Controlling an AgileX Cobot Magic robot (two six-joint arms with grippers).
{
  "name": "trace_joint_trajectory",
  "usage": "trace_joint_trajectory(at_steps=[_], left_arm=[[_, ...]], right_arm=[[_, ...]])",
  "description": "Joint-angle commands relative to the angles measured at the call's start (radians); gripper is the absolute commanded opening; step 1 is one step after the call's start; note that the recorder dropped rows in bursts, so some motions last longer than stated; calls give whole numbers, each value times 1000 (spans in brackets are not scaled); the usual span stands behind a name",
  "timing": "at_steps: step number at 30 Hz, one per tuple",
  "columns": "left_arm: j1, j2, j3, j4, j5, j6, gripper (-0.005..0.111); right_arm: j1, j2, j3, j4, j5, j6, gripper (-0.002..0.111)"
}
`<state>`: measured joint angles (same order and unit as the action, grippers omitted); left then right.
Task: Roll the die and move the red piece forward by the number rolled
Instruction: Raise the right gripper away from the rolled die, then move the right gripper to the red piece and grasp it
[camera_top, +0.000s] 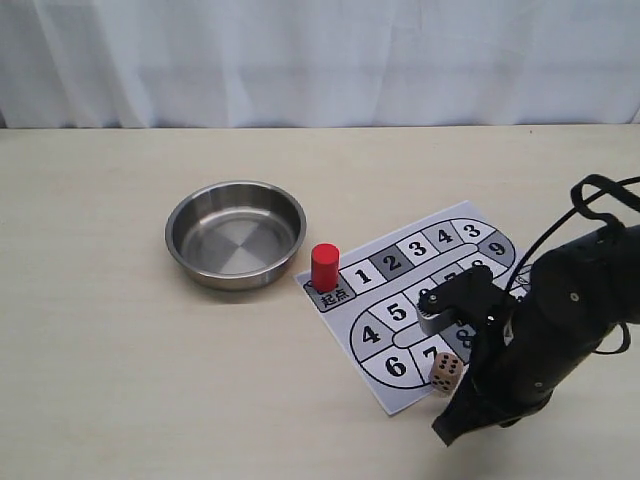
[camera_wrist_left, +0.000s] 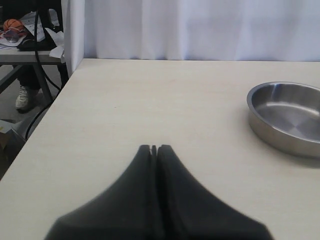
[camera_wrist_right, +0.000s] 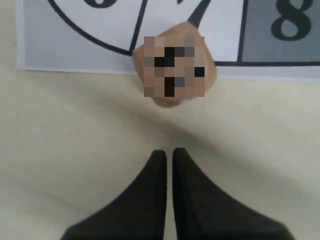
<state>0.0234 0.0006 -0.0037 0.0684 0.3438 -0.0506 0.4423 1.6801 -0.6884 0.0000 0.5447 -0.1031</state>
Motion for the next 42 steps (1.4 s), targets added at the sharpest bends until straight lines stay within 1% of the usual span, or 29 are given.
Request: trace_joint_trajectory(at_steps=[1, 13, 15, 19, 20, 21, 23, 24, 25, 27, 29, 30, 34, 37, 42], left_arm=[[0, -1, 4, 0, -13, -6, 0], [0, -1, 4, 0, -13, -6, 0], [0, -1, 4, 0, -13, -6, 0], [0, -1, 4, 0, -13, -6, 0], [0, -1, 4, 0, -13, -6, 0], [0, -1, 4, 0, -13, -6, 0], [0, -1, 4, 0, -13, -6, 0], [0, -1, 4, 0, -13, -6, 0], [0, -1, 4, 0, -13, -6, 0], [0, -1, 4, 0, -13, -6, 0], [0, -1, 4, 0, -13, -6, 0], [0, -1, 4, 0, -13, -6, 0], [0, -1, 4, 0, -13, -6, 0], [0, -1, 4, 0, -13, -6, 0], [0, -1, 4, 0, -13, -6, 0]], right_arm=[[2, 21, -21, -12, -3, -27, 4], [2, 21, -223, -15, 308, -30, 4], [2, 21, -261, -15, 325, -38, 4], [2, 21, -316, -12, 273, -38, 4], [2, 21, -335, 9, 240, -38, 6], [2, 21, -345, 19, 213, -38, 10], [2, 21, -366, 28, 157, -38, 27], [2, 21, -377, 50, 126, -38, 38], [2, 21, -382, 103, 60, -32, 52], [2, 32, -382, 202, -43, -39, 62], [2, 55, -385, 272, -102, -64, 64], [2, 83, -405, 314, -104, -94, 63], [2, 164, -486, 380, -40, -152, 63], [2, 227, -542, 385, -40, -156, 63], [9, 278, -588, 385, -49, -178, 63]])
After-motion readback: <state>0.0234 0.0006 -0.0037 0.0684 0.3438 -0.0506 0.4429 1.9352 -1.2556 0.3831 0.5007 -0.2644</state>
